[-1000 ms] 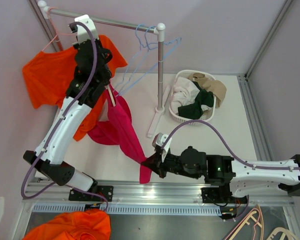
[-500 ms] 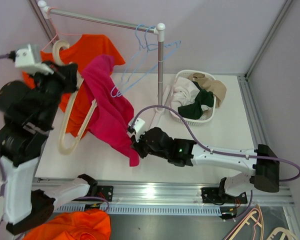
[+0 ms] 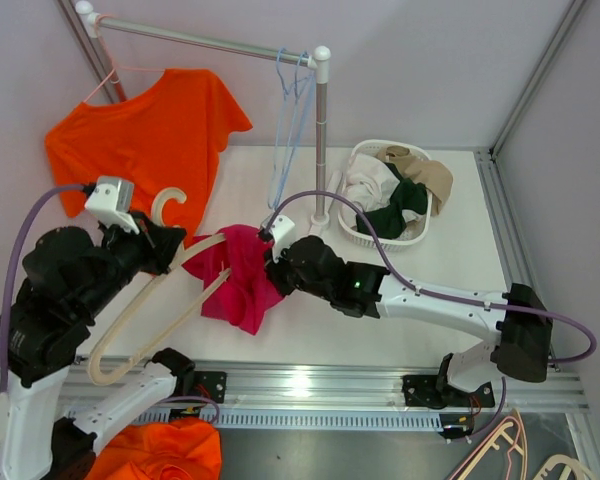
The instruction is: Remove the t-shirt from the hanger
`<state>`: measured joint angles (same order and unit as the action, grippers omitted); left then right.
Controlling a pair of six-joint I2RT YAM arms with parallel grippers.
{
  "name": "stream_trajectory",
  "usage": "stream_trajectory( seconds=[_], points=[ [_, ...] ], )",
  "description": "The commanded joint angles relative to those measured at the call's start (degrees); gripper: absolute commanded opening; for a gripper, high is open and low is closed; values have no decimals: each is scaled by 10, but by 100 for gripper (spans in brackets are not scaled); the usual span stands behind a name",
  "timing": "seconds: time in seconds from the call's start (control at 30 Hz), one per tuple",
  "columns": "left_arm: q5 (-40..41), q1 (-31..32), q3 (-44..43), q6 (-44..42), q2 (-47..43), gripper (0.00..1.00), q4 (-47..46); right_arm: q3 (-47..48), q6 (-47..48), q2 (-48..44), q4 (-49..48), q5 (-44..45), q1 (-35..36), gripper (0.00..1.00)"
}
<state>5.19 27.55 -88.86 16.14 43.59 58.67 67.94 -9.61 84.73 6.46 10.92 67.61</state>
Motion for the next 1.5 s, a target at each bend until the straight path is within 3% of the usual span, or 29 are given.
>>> stream_trajectory(
  seconds=[0.0, 0.13, 0.2, 0.33, 0.5, 0.53, 0.57, 0.67, 0.7, 0.73, 0.87, 1.27, 1.37, 1.47],
  points=[
    [-26, -4, 35, 15, -77, 1, -44, -29, -30, -25, -36, -37, 1, 0],
    [-38, -4, 25, 15, -85, 1, -38, -72, -47, -47, -53, -38, 0, 0],
    [-47, -4, 8, 13, -76, 1, -16, -80, -52, -48, -38, 11, -9, 0],
    [-71, -4, 1, 9, -76, 1, -22, -82, -47, -42, 3, 10, -37, 1],
    [-20, -4, -21, 3, -88, 1, -44, -43, -46, 27, 32, -34, -59, 27],
    [10, -4, -23, 1, -90, 1, -47, -28, -45, 42, 31, -45, -58, 50],
    [34, -4, -32, 1, -93, 1, -48, -19, -48, 75, 33, -49, -59, 64],
    [116, -4, -39, -3, -93, 1, -39, 37, -47, 152, 61, -69, -59, 74],
    [128, -5, -46, -5, -97, 1, -40, 52, -50, 168, 70, -76, -59, 76],
    [134, -5, -45, -10, -100, 1, -51, 64, -51, 183, 78, -91, -58, 86],
    [157, -4, -42, -30, -111, 1, -83, 110, -53, 239, 67, -136, -56, 99],
    [148, -5, -13, -48, -105, 1, -124, 230, -49, 395, 109, -158, -24, 99],
    [147, -4, -7, -50, -101, 1, -131, 229, -48, 411, 122, -158, -15, 89],
    [146, -4, -7, -52, -91, 1, -132, 193, -59, 400, 116, -181, -20, 70]
  ],
)
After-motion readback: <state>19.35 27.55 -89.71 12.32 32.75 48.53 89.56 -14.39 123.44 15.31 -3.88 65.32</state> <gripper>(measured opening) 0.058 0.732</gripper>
